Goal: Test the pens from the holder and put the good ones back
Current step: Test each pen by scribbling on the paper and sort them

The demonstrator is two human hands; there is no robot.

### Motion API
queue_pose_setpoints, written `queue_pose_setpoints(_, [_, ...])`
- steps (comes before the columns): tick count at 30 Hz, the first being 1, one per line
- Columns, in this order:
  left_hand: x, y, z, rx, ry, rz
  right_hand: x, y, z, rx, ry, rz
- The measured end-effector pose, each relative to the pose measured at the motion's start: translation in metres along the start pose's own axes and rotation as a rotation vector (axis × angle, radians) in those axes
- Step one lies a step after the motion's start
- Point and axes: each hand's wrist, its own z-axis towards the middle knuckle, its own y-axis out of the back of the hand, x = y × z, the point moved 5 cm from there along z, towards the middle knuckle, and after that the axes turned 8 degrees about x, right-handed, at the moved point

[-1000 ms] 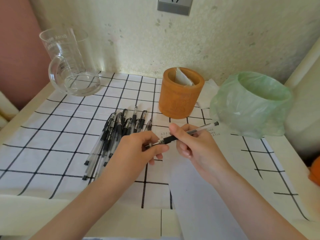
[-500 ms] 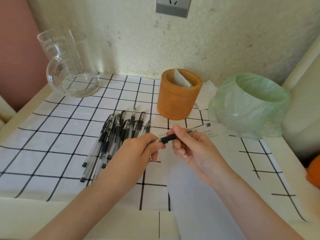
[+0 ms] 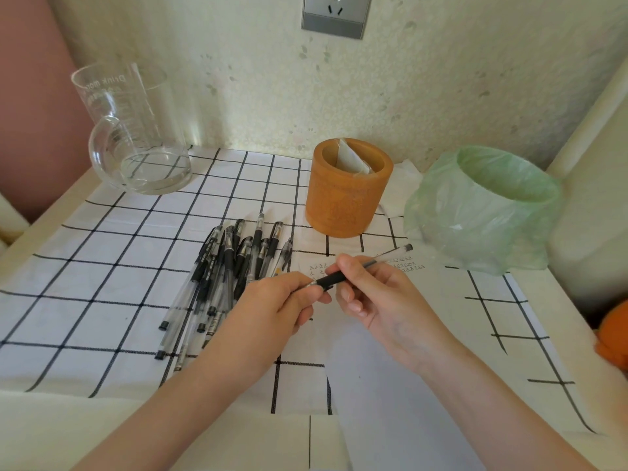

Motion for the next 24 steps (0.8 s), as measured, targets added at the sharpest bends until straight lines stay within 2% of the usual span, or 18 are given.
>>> queue_pose_setpoints(4, [-0.005,0.004,0.005,-0.021,-0.003,0.018,0.002,-0.002,0.006,-0.078,-0.014,0.075])
queue_pose_setpoints(7, [-0.011,0.007,0.008,-0.067,-0.038,0.145,0.004,-0.002,0.009,-0.053,-0.060,0.164])
queue_pose_setpoints(10, [-0.011,0.007,0.006,-0.080,-0.005,0.169,0.007,0.002,0.009,-0.033,-0.093,0.142])
queue_pose_setpoints(13, [-0.007,0.017,0.003,-0.136,0.077,0.422,0.007,0.017,0.010,-0.152,-0.099,0.094])
queue_pose_setpoints(16, [-0.010,0.030,-0.004,-0.289,0.044,0.755,0.003,0.029,0.014,-0.261,-0.124,0.127])
queue_pose_setpoints(20, [-0.007,0.032,-0.005,-0.312,0.065,0.881,-0.002,0.027,0.021,-0.222,-0.128,0.326])
queue_pose_setpoints(24, [-0.004,0.028,-0.003,-0.296,0.140,0.999,0.002,0.024,0.023,-0.196,-0.106,0.314])
